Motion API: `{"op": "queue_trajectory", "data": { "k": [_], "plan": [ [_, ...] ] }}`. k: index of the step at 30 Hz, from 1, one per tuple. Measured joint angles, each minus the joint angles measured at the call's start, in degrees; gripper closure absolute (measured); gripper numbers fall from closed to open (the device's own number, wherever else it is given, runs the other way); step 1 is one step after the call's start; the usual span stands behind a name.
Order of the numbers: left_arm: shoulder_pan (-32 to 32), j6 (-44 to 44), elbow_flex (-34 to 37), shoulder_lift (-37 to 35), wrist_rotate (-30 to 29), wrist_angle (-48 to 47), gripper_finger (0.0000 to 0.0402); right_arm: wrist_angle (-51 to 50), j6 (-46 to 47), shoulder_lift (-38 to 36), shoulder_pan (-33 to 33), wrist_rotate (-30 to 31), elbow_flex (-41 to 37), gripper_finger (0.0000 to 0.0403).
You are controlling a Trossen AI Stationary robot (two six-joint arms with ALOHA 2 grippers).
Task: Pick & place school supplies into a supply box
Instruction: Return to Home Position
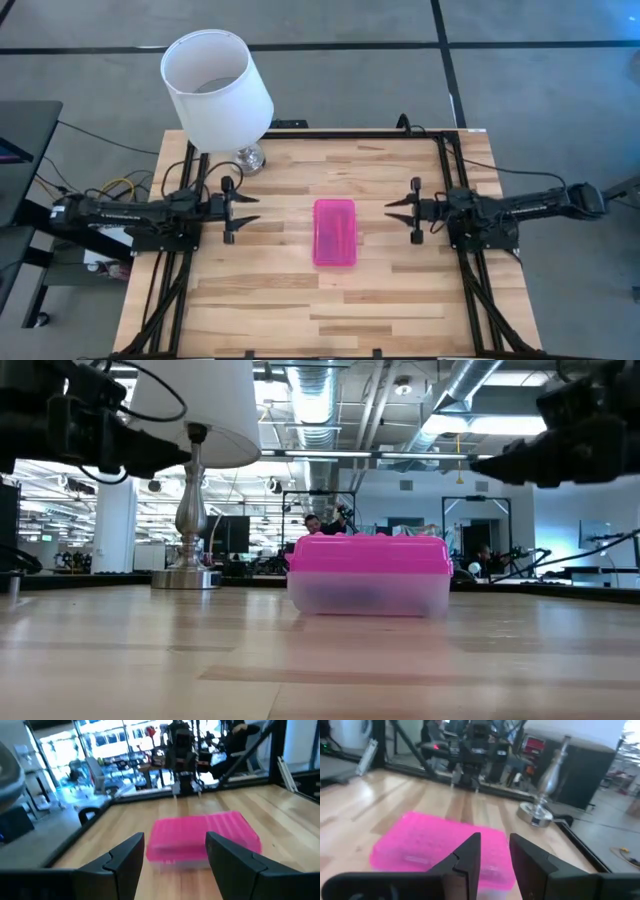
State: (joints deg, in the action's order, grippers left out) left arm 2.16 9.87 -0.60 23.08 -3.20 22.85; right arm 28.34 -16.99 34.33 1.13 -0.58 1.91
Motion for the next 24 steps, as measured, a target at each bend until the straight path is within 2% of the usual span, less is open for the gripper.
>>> {"op": "queue_trajectory", "data": {
  "k": [12, 15, 18, 24],
  "plan": [
    [0.63, -0.19, 0.02, -14.21, 6.33, -14.70, 0.0194, -2.69, 0.59, -4.56, 3.25, -2.51, -1.48, 0.0303],
    [0.59, -0.17, 0.04, -19.59, 6.77, -20.65, 0.0194, -6.15, 0.82, -6.01, 3.44, -2.47, -1.48, 0.0303],
    [0.03, 0.67, 0.02, -22.99, 5.90, -20.54, 0.0194, -8.18, 1.45, -7.83, 4.04, -2.43, -1.50, 0.0303],
    [-0.09, 1.08, -0.22, -22.19, 5.47, -21.58, 0.0194, -8.72, 0.09, -13.36, 4.24, -2.40, -1.50, 0.0303]
  ]
}}
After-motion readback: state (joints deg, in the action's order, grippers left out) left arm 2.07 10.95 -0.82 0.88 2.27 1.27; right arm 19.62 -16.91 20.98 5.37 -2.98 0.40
